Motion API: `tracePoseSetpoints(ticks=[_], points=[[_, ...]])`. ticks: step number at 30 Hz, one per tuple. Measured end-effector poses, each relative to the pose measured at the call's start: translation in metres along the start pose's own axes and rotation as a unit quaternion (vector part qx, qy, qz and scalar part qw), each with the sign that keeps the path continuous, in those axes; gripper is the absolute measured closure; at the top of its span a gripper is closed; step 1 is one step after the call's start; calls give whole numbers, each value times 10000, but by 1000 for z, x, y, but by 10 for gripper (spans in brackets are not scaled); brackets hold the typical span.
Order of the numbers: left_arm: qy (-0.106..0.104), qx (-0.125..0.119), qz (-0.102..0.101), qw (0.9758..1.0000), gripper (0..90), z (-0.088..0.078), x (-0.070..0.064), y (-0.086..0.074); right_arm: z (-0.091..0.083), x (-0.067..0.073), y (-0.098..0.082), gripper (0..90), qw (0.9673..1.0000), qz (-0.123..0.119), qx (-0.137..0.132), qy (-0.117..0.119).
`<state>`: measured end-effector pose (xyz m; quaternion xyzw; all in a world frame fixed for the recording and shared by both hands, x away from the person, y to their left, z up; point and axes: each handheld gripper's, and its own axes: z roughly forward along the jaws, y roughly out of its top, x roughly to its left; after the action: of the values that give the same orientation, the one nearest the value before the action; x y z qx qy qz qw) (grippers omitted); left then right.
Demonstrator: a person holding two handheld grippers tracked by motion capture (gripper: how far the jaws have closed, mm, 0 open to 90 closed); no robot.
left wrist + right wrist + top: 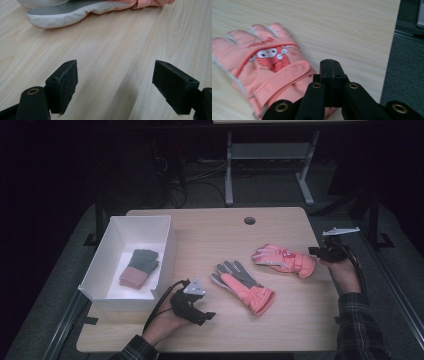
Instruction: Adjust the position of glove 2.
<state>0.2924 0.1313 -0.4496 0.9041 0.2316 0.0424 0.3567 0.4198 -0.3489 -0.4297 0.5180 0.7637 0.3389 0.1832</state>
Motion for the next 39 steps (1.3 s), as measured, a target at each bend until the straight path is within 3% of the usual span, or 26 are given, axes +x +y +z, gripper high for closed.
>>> tracePoseSetpoints(ticks=[7,13,29,39], points=[[-31,46,24,10000,200,1,0,1,15,-9,-1,900,9999,92,97,-16],[-39,-22,2,10000,201,2,-1,1,21,-3,-5,900,9993,-10,346,151],[-54,4,123,9999,205,0,-5,1,2,23,-22,900,9972,-229,538,476],[-56,32,97,9999,205,0,-3,1,-7,39,-32,900,9946,-341,668,713]])
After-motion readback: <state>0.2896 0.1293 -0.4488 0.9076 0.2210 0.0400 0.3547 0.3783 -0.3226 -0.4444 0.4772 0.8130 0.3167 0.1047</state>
